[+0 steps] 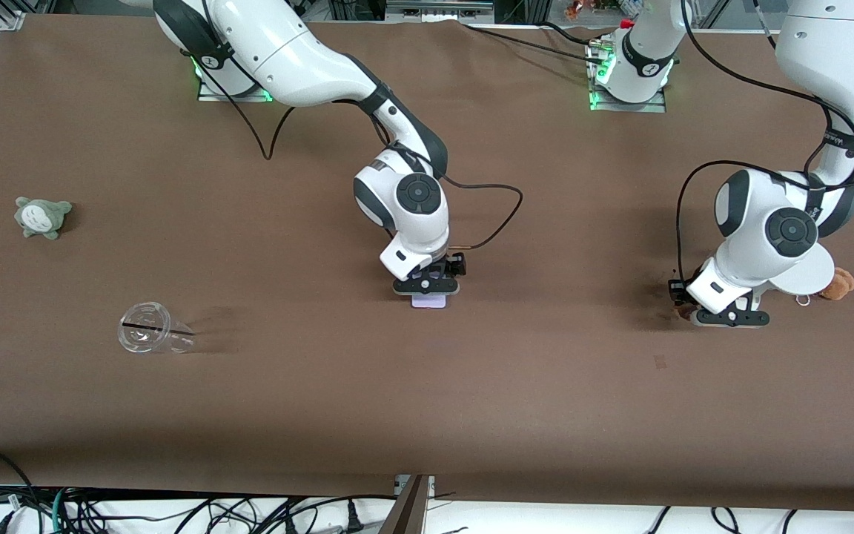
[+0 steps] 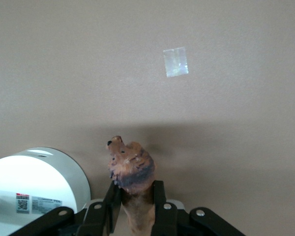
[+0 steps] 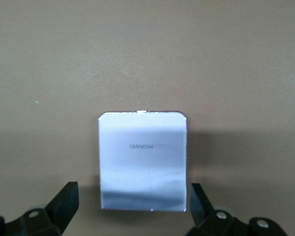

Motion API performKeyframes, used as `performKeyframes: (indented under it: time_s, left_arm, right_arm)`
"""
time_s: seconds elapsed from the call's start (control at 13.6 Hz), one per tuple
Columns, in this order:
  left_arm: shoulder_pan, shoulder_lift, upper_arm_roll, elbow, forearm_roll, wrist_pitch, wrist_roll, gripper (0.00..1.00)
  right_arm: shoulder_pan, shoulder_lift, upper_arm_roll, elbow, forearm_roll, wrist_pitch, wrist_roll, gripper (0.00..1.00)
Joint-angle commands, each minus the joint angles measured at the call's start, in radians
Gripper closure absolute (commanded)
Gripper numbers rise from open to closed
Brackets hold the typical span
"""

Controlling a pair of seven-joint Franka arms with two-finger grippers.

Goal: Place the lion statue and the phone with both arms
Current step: 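Set the lion beside the lamp while the right gripper lifts the phone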

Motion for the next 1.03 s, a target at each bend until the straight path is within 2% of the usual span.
performKeyframes:
  time_s: [0.0, 0.73, 0.81, 0.95]
  left_arm:
    - [0.041, -0.038, -0.014, -0.058, 0.024, 0.048, 0.034, 1.0]
    - [0.048, -0.035, -0.014, -0.119, 0.024, 0.143, 0.04, 1.0]
    - [0.048, -0.033, -0.012, -0.116, 0.024, 0.14, 0.04, 0.78]
    - [0.048, -0.03, -0.011, -0.108, 0.024, 0.137, 0.042, 0.06]
  right_arm:
    - [0.011, 0.025, -0.016, 0.031, -0.021, 0.006, 0.015, 0.0]
    - [0.013, 0.058, -0.021, 0.031, -0.021, 0.049, 0.03, 0.02]
    - [0.011, 0.058, -0.021, 0.031, -0.021, 0.049, 0.029, 0.06]
    - [0.01, 0.058, -0.022, 0.031, -0.021, 0.049, 0.027, 0.17]
